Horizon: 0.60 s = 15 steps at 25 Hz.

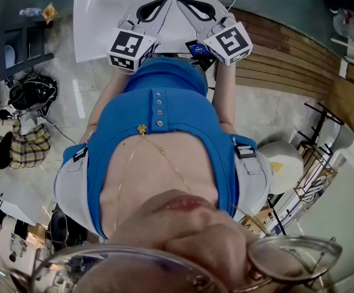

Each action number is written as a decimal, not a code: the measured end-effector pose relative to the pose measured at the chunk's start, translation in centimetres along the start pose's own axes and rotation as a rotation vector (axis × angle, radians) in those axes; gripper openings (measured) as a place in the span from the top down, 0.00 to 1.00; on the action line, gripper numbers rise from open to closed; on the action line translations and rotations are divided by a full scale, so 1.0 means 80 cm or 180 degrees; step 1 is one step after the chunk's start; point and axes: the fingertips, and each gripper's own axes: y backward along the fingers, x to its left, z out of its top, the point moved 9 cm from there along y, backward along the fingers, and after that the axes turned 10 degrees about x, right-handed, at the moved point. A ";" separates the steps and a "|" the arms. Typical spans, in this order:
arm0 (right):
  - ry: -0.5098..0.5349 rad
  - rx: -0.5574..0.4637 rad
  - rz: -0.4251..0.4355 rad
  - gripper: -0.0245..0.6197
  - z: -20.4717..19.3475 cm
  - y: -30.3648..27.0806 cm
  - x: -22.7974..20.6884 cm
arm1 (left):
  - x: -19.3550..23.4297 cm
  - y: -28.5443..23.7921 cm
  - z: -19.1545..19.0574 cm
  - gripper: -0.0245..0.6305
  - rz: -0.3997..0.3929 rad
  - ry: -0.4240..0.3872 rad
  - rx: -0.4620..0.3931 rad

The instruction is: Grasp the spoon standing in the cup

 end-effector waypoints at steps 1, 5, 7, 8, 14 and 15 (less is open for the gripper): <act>0.0010 -0.0008 -0.0004 0.96 0.001 0.001 0.000 | 0.000 0.000 0.000 0.96 -0.0005 -0.0004 -0.0011; 0.0034 -0.0038 -0.0001 0.96 0.006 0.002 0.002 | -0.001 0.003 0.005 0.96 0.0004 -0.0011 -0.0056; 0.0077 -0.0048 -0.0017 0.96 0.009 0.003 0.003 | -0.002 0.005 0.009 0.96 0.0011 -0.0012 -0.0105; 0.0103 -0.0045 -0.0028 0.96 0.010 0.004 0.004 | -0.003 0.006 0.011 0.96 0.0014 -0.0009 -0.0130; 0.0139 -0.0069 -0.0060 0.96 0.023 0.006 0.008 | -0.006 0.013 0.021 0.96 0.0057 -0.0047 -0.0208; 0.0154 -0.0088 -0.0054 0.96 0.024 0.006 0.008 | -0.007 0.012 0.022 0.96 0.0045 -0.0062 -0.0216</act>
